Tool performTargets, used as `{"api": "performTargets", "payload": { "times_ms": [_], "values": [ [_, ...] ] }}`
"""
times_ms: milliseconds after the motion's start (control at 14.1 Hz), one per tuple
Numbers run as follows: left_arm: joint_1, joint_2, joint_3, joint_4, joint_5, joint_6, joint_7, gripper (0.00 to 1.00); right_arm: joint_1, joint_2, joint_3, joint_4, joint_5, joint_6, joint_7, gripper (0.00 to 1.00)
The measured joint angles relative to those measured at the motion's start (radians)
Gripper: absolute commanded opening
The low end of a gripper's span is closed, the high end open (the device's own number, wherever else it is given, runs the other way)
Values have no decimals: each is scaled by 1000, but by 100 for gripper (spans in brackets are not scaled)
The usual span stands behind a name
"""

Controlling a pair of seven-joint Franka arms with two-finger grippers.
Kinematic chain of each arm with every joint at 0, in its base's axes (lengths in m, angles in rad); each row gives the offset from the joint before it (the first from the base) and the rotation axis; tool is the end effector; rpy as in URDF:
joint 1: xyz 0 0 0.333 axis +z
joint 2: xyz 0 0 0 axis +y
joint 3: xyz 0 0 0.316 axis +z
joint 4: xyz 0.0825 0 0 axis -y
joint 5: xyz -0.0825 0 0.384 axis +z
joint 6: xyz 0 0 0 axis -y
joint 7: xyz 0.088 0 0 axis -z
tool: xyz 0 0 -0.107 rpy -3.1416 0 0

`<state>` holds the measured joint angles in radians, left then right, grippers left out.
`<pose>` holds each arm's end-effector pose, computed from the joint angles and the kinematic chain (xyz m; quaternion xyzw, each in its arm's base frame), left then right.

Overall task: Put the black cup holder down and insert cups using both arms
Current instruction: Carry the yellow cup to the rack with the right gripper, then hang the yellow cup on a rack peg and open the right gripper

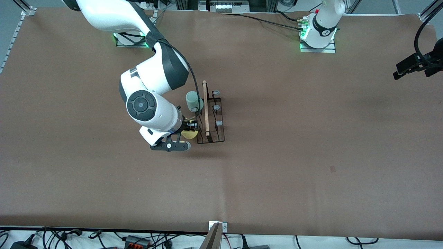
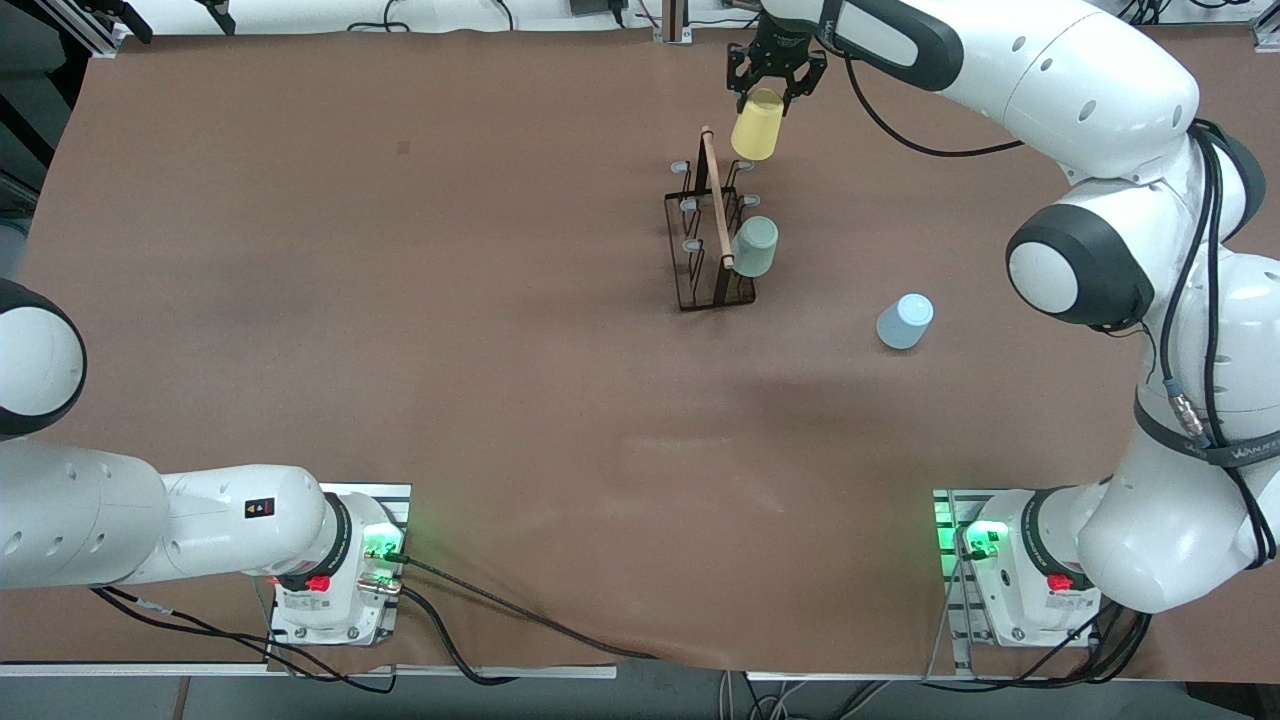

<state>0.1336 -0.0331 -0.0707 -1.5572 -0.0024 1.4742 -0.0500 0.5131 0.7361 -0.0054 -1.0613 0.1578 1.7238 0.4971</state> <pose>0.5333 0.0326 0.6406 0.9981 0.0564 -0.0250 0.0002 0.6444 0.3765 0.3938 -0.9964 0.0090 0.0686 0.0486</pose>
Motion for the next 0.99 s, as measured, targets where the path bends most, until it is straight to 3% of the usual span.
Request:
{"api": "performTargets", "payload": {
  "times_ms": [992],
  "values": [
    [-1,0,1,0,0,0,0,100,14,34,1,-41,32,-6,11,10]
  ]
}}
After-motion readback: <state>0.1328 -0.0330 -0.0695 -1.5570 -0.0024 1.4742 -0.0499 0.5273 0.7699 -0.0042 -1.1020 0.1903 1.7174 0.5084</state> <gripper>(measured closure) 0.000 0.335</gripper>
